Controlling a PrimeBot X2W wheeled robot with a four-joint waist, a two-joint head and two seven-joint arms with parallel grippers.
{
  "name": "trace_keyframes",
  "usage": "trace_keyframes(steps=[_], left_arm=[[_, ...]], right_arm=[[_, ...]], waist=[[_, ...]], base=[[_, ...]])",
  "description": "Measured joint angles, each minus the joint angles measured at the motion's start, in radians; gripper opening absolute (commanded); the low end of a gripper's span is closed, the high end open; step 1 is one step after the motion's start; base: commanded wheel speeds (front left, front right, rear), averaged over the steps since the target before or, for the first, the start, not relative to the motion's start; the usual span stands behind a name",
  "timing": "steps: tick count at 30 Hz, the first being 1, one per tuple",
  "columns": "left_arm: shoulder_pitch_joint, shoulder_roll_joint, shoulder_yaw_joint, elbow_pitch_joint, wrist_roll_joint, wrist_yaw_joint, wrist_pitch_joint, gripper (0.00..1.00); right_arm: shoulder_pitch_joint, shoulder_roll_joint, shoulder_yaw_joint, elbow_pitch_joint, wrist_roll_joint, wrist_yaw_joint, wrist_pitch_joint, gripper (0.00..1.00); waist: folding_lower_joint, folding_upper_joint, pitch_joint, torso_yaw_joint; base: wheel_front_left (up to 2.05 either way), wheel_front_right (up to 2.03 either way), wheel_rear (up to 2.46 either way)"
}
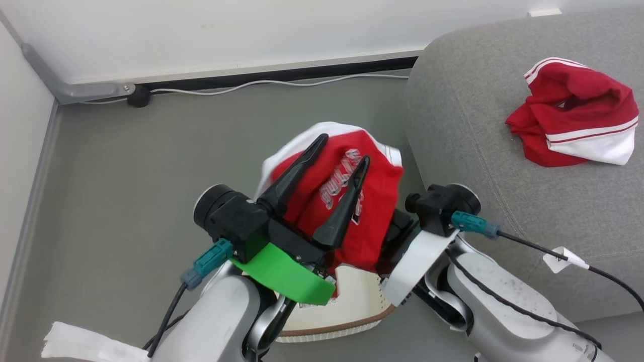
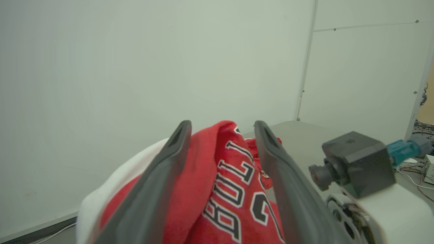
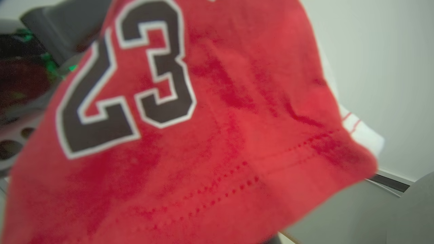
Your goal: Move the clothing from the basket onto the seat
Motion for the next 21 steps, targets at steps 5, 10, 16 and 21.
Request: trace_keyframes(steps=[5, 10, 16, 21], left_arm=[[0.0, 0.006, 0.0, 0.001, 0.004, 0.0, 0.0, 1.0], [0.0, 0.029, -0.008, 0.006, 0.011, 0.0, 0.01, 1.0], [0.004, 0.065, -0.036, 0.009, 0.054, -0.001, 0.035, 1.0], [0.033, 0.079, -0.07, 0.016, 0.054, -0.01, 0.052, 1.0]], right_arm=[[-0.02, -0.011, -0.005, -0.002, 0.0, 0.0, -0.031, 0.0], [-0.02, -0.019, -0.032, 0.015, 0.007, 0.001, -0.044, 0.0], [-0.02, -0.026, -0.082, 0.039, 0.03, 0.001, -0.049, 0.0], [-0.023, -0.04, -0.125, 0.059, 0.045, 0.0, -0.055, 0.0]], waist=[[0.0, 0.0, -0.006, -0.006], [0.0, 0.0, -0.009, -0.01], [0.0, 0.0, -0.005, -0.023], [0.0, 0.0, 0.004, -0.041]], base=[[0.0, 0.0, 0.0], [0.0, 0.0, 0.0], [0.0, 0.0, 0.0], [0.0, 0.0, 0.0]])
